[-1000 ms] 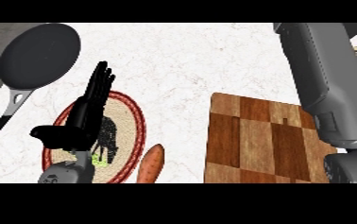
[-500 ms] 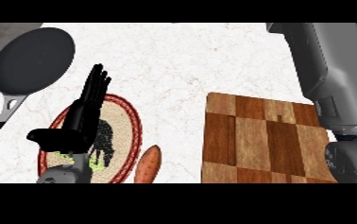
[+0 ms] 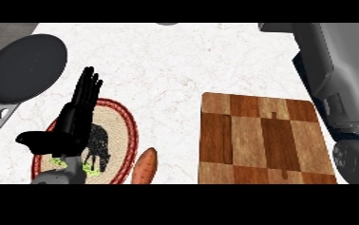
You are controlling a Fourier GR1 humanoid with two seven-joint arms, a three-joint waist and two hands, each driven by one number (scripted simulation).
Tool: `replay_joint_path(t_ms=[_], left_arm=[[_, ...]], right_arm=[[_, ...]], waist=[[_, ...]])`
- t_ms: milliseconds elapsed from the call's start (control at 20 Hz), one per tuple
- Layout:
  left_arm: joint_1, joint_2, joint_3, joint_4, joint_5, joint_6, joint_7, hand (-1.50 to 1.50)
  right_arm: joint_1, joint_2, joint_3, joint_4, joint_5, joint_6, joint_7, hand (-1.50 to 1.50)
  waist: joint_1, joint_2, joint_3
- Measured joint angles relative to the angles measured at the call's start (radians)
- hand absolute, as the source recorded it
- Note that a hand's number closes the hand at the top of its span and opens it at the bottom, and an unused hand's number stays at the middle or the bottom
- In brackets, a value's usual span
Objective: Pick the tomato from the cutting board and place it in the basket
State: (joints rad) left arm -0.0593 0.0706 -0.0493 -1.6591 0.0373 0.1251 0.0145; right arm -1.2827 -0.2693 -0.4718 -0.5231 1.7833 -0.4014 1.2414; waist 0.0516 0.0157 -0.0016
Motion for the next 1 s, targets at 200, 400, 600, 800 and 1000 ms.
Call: replay_joint_path(t_ms=[200,400,600,800,1000], left_arm=[[0.01,0.001,0.003,0.0,-0.002,0.002,0.001,0.0],[0.025,-0.004,0.001,-0.005,-0.007,0.007,-0.007,0.0],[0.034,0.008,0.018,-0.013,0.01,-0.004,0.002,0.0],[0.032,0.01,0.024,-0.013,0.008,-0.002,0.006,0.0],[0.04,0.001,0.016,-0.021,-0.006,0.011,0.011,0.0]], right_arm=[[0.029,0.0,-0.031,-0.017,0.032,-0.014,-0.008,1.5],[0.054,-0.002,-0.063,-0.036,0.054,-0.017,-0.016,1.5],[0.097,0.007,-0.094,-0.072,0.063,-0.013,-0.026,1.5],[0.135,0.026,-0.125,-0.095,0.065,-0.004,-0.036,1.5],[0.185,0.023,-0.159,-0.124,0.055,0.005,-0.059,1.5]], waist=[[-0.015,-0.005,0.0],[-0.026,-0.009,0.001],[-0.039,-0.014,0.001],[-0.043,-0.015,0.001],[-0.048,-0.016,0.001]])
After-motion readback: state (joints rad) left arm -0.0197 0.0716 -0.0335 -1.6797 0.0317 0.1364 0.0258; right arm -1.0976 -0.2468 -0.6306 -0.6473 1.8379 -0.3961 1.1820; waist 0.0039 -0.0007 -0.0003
